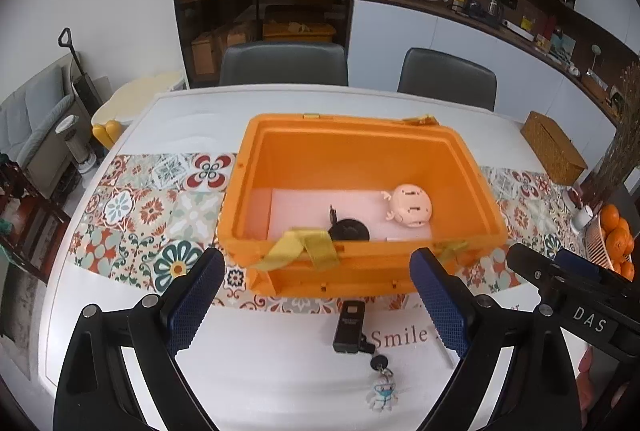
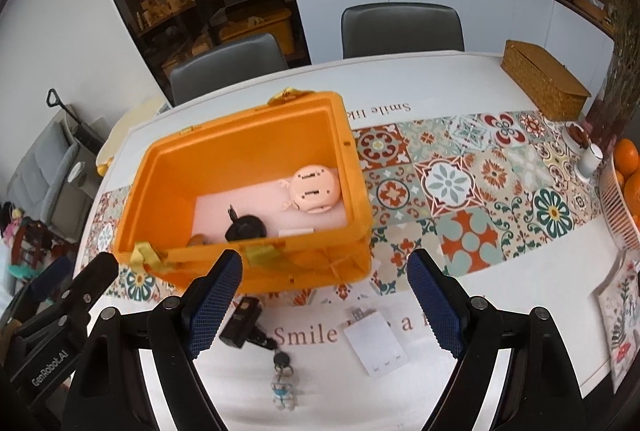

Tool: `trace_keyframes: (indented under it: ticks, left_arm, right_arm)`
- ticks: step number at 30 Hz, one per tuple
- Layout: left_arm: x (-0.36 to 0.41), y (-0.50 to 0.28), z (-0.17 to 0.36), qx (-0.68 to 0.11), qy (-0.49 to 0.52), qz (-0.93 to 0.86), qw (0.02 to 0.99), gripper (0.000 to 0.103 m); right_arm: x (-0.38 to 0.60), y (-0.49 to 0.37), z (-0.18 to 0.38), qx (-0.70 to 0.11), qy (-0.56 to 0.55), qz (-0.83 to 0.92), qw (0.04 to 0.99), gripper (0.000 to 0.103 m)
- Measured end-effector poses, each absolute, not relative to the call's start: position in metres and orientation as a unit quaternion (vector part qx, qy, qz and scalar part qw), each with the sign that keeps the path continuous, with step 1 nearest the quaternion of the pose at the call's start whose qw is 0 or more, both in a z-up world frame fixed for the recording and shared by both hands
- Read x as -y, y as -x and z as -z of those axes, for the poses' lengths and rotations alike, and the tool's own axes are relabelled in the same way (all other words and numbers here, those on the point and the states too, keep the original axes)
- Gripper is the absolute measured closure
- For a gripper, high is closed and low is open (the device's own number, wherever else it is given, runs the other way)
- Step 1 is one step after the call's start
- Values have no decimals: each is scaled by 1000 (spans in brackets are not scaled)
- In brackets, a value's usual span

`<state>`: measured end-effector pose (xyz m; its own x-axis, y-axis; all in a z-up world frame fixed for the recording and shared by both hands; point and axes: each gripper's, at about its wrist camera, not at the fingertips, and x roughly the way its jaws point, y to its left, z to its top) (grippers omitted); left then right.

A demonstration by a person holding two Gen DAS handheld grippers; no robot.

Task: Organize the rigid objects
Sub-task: 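Withdraw both tools from the crate toward the objects on the table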

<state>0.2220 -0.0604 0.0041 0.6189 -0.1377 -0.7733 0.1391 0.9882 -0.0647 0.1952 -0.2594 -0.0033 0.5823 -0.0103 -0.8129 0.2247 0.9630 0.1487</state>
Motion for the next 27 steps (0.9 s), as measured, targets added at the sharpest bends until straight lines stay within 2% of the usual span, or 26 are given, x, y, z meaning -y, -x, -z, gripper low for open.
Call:
trace_keyframes:
  ticks: [27]
  left_arm:
    - [77,-190,65,-504,-6,53,862,8]
  right_arm:
    - [273,-168,72,-516,-111,57,847,19]
